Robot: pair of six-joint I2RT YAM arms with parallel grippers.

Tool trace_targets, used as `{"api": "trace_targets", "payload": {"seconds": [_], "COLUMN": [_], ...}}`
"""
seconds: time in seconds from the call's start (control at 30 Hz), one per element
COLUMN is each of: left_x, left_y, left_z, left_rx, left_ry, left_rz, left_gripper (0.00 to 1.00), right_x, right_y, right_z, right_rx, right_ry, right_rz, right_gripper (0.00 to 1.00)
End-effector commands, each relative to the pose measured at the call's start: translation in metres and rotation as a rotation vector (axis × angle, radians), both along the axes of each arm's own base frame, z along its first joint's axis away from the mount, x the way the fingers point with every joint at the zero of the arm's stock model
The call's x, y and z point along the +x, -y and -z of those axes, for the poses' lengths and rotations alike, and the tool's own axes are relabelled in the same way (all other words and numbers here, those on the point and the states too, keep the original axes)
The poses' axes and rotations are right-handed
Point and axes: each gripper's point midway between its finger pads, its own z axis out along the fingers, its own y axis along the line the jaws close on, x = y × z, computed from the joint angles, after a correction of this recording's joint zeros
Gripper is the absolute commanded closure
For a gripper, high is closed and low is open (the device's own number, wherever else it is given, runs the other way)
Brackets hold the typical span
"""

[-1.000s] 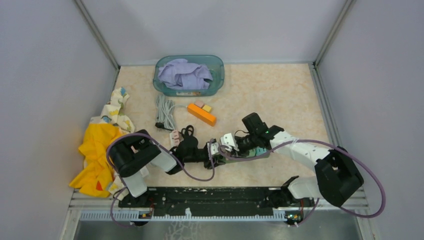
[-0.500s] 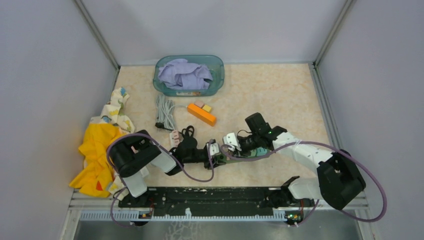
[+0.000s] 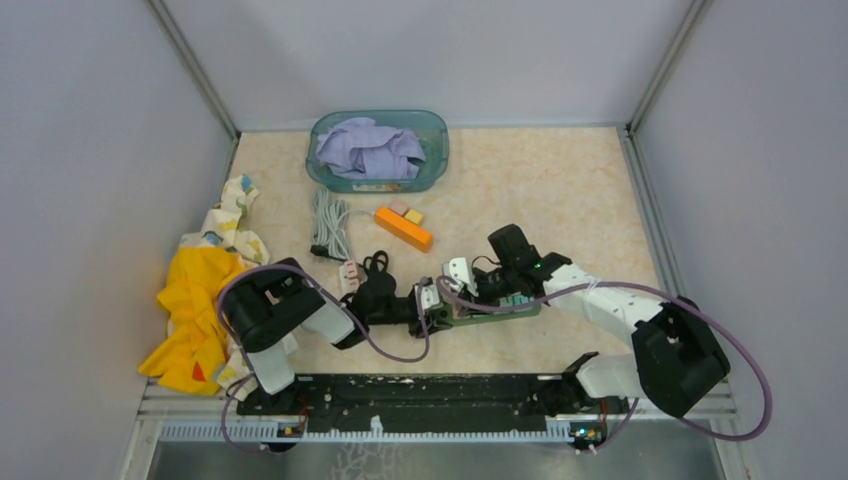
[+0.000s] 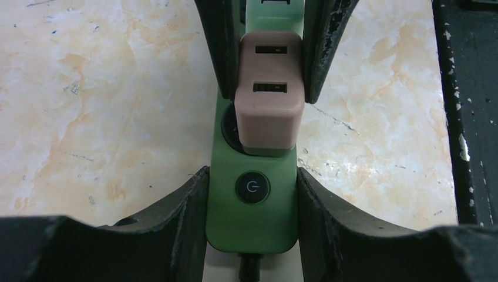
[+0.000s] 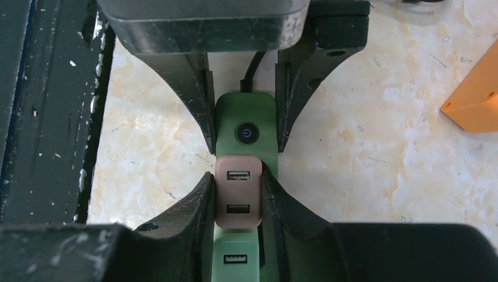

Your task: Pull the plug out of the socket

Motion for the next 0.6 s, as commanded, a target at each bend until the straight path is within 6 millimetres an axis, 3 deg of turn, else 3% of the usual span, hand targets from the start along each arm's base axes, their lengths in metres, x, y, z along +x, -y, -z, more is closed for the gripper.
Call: {"api": "trace_targets", "payload": {"seconds": [0.0, 0.1, 0.23, 0.4, 0.57], "left_x": [-0.005, -0.004, -0.004, -0.003, -0.002], "left_y": [-0.002, -0.002, -0.001, 0.0, 0.001], "left_z": [0.016, 0.016, 0.018, 0.018, 0.018], "left_rx": [0.048, 0.048, 0.053, 0.054, 0.056], "left_ry": [-0.056, -0.055, -0.059, -0.062, -0.062], "left_rz": [0.007, 0.005, 0.005, 0.003, 0.001], "left_gripper": [1.0, 1.0, 1.0, 1.0, 1.0], "right_x": [0.012, -0.03, -0.041, -0.023, 0.011], "right_y": [0.007, 0.008, -0.009, -0.034, -0.013], "right_z": [-0.016, -0.016, -0.015, -0.034, -0.042], "right_rx": [0.045, 0.083, 0.089, 0.132, 0.157], "right_ry": [0.1, 0.05, 0.033, -0.028, 0.002], "right_rz": [-0.033, -0.212, -0.268, -0.141, 0.004], "right_gripper": [1.0, 1.0, 1.0, 1.0, 1.0]}}
